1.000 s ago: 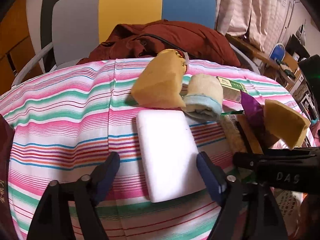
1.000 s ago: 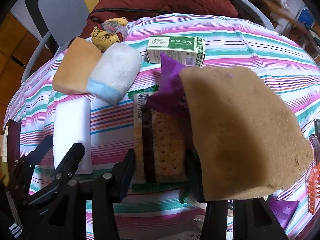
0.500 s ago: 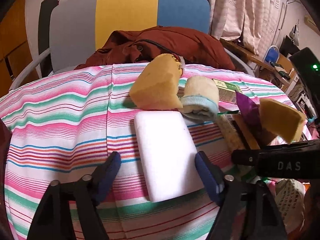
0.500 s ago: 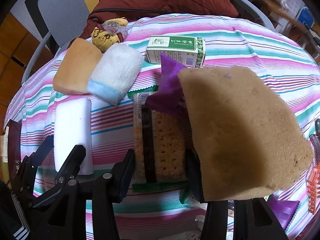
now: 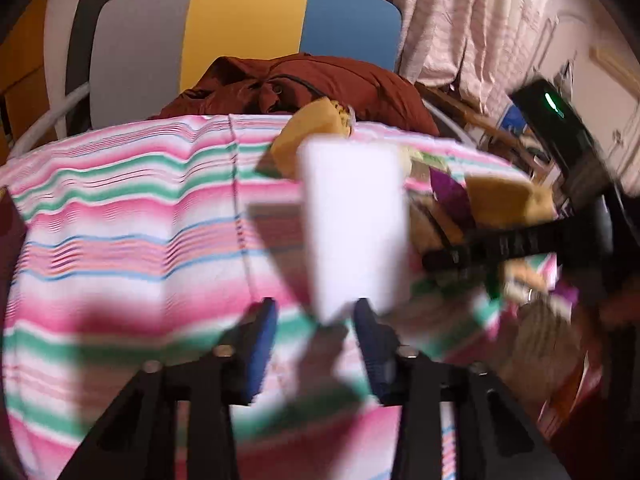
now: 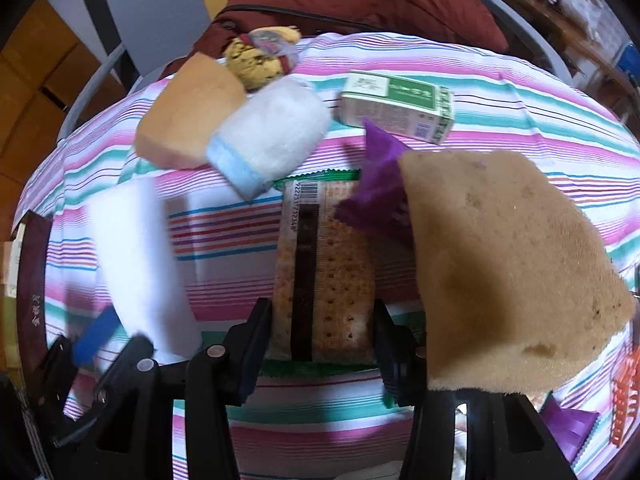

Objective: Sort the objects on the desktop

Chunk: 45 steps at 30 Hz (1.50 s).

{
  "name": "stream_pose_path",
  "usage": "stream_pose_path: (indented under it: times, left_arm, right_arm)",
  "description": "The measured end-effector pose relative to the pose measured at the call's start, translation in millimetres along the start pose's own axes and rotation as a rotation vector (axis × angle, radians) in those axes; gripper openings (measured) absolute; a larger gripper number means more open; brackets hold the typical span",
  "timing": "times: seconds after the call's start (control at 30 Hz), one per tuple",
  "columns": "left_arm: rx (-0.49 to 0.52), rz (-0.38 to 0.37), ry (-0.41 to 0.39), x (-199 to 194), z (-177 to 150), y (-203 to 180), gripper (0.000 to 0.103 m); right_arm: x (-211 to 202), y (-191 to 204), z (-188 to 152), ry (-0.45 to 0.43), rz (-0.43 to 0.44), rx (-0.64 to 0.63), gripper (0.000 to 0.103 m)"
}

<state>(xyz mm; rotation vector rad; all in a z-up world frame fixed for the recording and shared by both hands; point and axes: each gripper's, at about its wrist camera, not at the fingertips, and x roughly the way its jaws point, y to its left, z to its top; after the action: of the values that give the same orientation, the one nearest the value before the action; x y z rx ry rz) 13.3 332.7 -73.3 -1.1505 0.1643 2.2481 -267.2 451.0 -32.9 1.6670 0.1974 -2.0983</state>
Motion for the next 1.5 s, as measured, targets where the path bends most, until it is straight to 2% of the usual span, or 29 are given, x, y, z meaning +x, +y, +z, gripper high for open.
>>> stream_pose_path:
  times: [0.03,0.23,0.3,0.33,0.37,0.47,0.6,0.7,0.8,0.87,0.93,1.03,1.13,1.23,1.33,1.5]
  left_arm:
    - [0.011,0.015,0.001,-3.8,-5.5,1.3,0.028]
    - [-0.042,-0.015,-0.009,-21.2,-21.2,15.3,0.029]
    - [-0.068,-0.017,0.003,-18.9,-15.4,15.0,0.037]
    - [-0.082,-0.020,0.009,-16.8,-10.8,14.3,0.049]
    - [-0.095,-0.015,0.012,-14.9,-5.8,13.3,0.056]
    - [-0.089,0.005,0.008,-8.0,10.8,6.0,0.056]
    - [-0.041,0.037,0.037,13.5,35.4,-9.5,0.058]
    - [-0.039,0.002,0.067,30.8,50.2,-19.5,0.060]
    - [-0.050,-0.025,0.058,39.8,57.7,-23.8,0.066]
    - [-0.041,-0.012,0.063,46.7,60.5,-25.4,0.068]
    - [-0.014,0.033,0.094,56.7,60.0,-28.2,0.068]
    - [0.051,0.051,0.065,60.8,56.9,-31.0,0.069]
    - [0.049,0.020,0.029,58.1,51.8,-25.4,0.069]
    - [0.037,-0.014,0.027,55.5,49.4,-19.4,0.066]
    - [0.070,-0.020,0.026,51.3,43.5,-19.9,0.061]
    - [-0.007,-0.086,-0.006,35.1,32.1,-2.5,0.057]
  right_arm:
    - [-0.3,3.9,-0.1,0.001,0.008,-0.009,0.049]
    - [-2.2,29.1,-3.8,0.009,0.062,-0.054,0.049]
    - [-1.8,27.3,-1.1,0.006,0.061,-0.037,0.049]
    - [-2.2,20.8,-1.9,-0.001,0.054,-0.019,0.049]
    - [-5.8,13.5,-1.6,-0.012,0.035,-0.002,0.049]
    - [-5.8,-1.5,2.4,-0.024,-0.027,0.020,0.049]
    - [-0.3,-20.9,4.9,-0.010,-0.035,0.059,0.049]
    - [1.1,-23.6,6.5,-0.003,-0.050,0.066,0.049]
    - [0.2,-25.3,8.8,-0.003,-0.041,0.080,0.049]
    - [0.5,-25.4,10.4,-0.002,-0.050,0.081,0.049]
    - [1.3,-26.7,12.4,0.001,-0.046,0.088,0.049]
    - [2.2,-26.4,14.3,0.005,-0.050,0.090,0.049]
    - [2.2,-22.9,15.8,0.003,-0.055,0.084,0.049]
    - [1.8,-20.0,16.8,0.000,-0.055,0.079,0.049]
    - [-0.9,-16.1,18.5,-0.015,-0.012,0.081,0.049]
    - [-7.7,3.7,17.9,-0.036,0.046,0.031,0.048]
